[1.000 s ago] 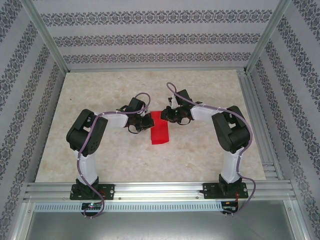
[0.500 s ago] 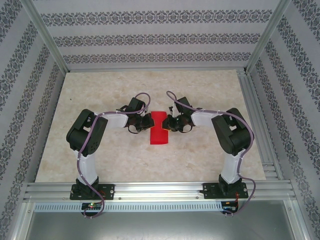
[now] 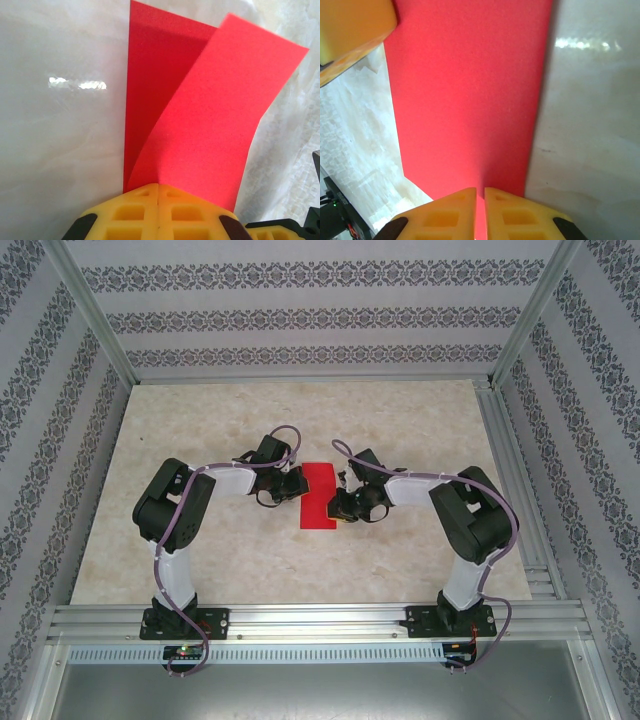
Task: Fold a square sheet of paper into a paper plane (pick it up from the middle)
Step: First fold in half a square sheet of paper at the center of the table.
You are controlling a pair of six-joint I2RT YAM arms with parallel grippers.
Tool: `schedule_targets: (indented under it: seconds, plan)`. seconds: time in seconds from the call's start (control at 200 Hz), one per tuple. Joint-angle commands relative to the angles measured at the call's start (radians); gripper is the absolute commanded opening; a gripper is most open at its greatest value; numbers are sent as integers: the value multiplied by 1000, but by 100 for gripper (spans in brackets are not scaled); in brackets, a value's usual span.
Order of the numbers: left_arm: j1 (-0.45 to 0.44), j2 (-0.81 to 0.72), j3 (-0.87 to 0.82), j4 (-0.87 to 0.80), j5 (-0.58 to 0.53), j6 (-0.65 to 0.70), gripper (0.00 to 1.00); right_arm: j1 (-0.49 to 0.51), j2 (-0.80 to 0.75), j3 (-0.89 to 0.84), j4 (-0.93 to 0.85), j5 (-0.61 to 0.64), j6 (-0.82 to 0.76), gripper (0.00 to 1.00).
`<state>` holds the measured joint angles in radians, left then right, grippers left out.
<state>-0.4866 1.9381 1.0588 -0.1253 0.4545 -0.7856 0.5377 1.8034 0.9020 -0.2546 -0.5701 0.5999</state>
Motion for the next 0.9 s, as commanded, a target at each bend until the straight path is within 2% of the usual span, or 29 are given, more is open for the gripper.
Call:
schedule_targets:
  seconds: [0.0,0.13,0.32,0.609,0.899]
  plan:
    - [-14,76,-39,-142,-111,19,4,20,-58,-12,-35,5,-24,13]
    - [-15,76,-36,-143,-111,22,4,33,-87,-37,-28,-9,-12,13]
    - [-15,75,-33,-150,-110,26,4,41,-23,-60,-33,9,-9,13]
    - [-17,70,-26,-162,-106,38,4,-23,-132,85,7,-48,-13,15]
    - [-15,68,-26,-166,-103,42,4,-71,88,320,11,41,-38,14]
